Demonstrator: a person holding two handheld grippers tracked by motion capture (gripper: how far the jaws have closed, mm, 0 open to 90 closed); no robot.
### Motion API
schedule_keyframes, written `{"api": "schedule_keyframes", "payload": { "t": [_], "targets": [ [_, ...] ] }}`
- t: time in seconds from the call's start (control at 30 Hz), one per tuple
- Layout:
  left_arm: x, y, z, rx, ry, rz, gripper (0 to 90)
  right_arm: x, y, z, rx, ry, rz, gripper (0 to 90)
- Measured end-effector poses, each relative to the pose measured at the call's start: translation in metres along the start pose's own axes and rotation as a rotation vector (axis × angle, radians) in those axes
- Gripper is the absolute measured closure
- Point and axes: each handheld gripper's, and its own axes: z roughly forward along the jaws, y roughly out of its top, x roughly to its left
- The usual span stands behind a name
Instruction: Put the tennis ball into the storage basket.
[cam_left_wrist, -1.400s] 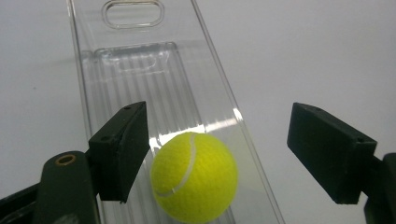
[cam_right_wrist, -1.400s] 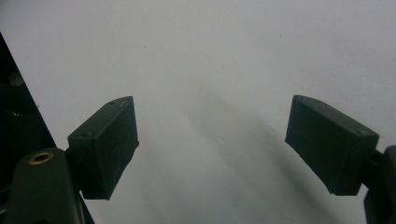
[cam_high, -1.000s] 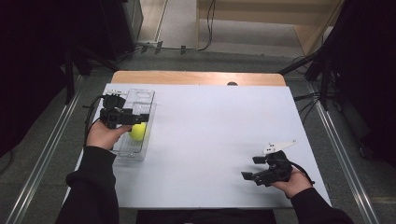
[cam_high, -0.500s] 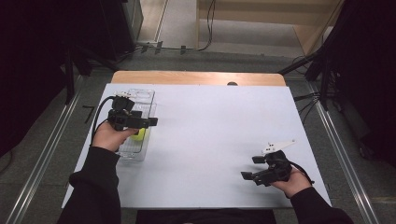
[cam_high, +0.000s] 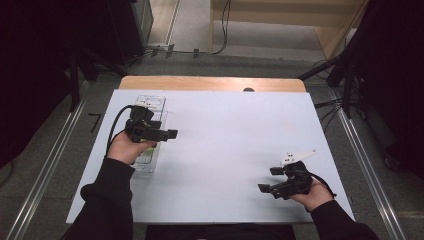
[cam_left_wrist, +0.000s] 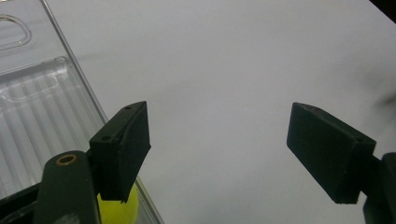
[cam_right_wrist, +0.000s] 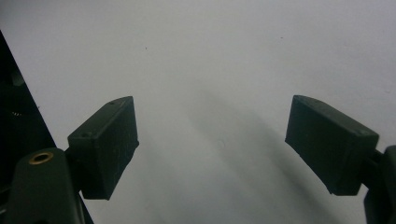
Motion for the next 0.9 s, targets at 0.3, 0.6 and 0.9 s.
{"api": "schedule_keyframes", "payload": {
  "t": [0.3,0.6,0.9],
  "targets": [
    [-0.004,-0.002,0.007,0.002,-0.018,0.012,21.8,0.000,0.000,0.000,-0.001,0.000,-0.001,14.9],
    [-0.008,-0.003,0.013,-0.001,-0.054,0.010,21.8,0.000,0.000,-0.001,0.000,-0.001,-0.002,14.9],
    [-0.013,-0.007,0.018,-0.004,-0.077,0.010,21.7,-0.001,-0.001,-0.001,-0.001,-0.002,-0.001,14.9]
  ]
}}
